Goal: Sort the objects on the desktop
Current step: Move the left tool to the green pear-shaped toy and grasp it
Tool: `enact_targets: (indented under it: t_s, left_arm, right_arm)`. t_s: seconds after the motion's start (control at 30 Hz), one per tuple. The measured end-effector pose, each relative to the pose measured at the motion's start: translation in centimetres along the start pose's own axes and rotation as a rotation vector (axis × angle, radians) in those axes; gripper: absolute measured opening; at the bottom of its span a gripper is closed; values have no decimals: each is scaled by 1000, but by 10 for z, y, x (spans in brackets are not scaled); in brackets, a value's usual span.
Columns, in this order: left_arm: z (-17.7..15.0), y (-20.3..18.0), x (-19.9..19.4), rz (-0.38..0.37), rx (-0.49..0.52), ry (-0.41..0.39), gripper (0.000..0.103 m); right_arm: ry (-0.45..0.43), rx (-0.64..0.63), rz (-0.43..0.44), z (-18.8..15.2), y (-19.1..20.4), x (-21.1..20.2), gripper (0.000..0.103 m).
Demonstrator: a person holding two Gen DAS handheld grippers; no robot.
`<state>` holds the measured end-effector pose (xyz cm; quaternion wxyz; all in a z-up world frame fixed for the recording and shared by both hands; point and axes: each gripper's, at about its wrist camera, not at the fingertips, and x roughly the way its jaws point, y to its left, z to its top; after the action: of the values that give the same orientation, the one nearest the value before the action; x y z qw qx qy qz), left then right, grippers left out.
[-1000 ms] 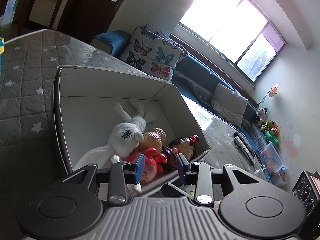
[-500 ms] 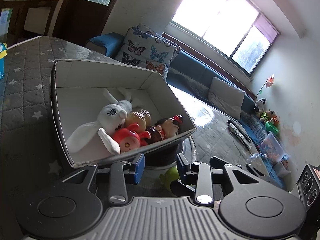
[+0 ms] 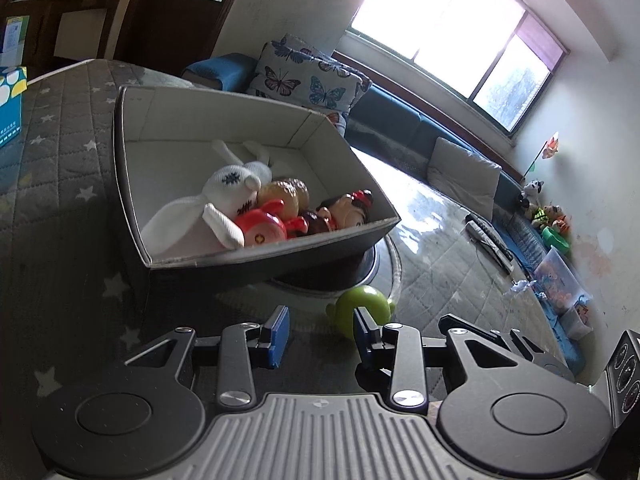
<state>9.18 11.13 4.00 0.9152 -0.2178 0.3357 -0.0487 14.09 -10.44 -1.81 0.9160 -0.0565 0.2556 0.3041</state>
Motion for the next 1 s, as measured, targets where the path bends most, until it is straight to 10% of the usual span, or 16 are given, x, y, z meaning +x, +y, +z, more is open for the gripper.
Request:
enact_targets:
  t_s: [1.0]
  left_arm:
    - [-18,-5,21,88,2,92,37]
  right_arm:
    - [53,37,-25,-20,-7,12,103]
